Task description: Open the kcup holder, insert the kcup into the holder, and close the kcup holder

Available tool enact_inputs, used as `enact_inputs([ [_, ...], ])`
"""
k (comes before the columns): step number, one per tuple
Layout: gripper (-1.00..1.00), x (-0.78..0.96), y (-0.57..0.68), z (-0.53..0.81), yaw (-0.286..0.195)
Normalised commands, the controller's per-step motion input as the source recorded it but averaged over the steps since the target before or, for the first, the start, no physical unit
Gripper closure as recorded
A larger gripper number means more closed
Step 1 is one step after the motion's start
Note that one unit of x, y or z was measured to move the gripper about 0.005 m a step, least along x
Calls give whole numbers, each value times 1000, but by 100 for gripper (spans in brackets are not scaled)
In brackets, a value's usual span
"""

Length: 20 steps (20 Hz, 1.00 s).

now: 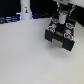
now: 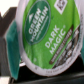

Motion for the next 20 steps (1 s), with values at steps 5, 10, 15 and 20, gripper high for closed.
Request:
enact_inputs([
  [5, 100, 159, -46, -81, -2],
  [10, 100, 145, -38, -68, -3],
  [15, 100, 83, -37, -87, -3],
  [20, 100, 67, -36, -60, -6],
])
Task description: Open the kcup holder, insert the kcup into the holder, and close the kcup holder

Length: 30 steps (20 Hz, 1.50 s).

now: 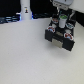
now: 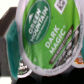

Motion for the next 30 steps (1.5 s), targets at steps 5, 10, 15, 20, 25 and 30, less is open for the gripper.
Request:
enact_inputs([
  [5, 100, -5, -53, -137, 0],
  [10, 100, -21, -74, -218, 0],
  [15, 100, 37, -37, -174, -9],
  [20, 100, 13, -4, -153, 1],
  [25, 100, 3, 18, -207, 11],
  [30, 100, 10, 62, -103, 39],
])
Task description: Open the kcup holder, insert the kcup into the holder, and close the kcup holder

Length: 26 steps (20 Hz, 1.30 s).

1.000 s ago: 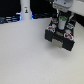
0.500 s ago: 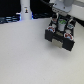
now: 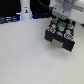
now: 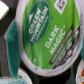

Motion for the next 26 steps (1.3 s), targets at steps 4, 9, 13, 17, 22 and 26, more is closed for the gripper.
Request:
enact_inputs([
  [4, -100, 79, 30, 273, 81],
  [9, -100, 102, 10, 343, 85],
  [13, -100, 137, -24, 411, 106],
  [17, -100, 312, -260, 508, 120],
  [22, -100, 441, -365, 411, 82],
  [26, -100, 580, -380, 245, 42],
])
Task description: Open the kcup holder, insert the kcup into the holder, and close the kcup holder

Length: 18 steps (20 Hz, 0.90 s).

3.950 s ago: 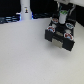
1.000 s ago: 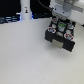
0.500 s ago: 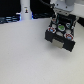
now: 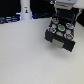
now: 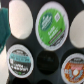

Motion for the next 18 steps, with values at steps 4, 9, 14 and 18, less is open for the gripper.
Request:
enact_inputs([
  [4, -100, 641, -367, 210, 27],
  [9, -100, 635, -380, 188, 22],
  [14, -100, 649, -330, 52, 21],
  [18, -100, 609, -280, -119, 18],
])
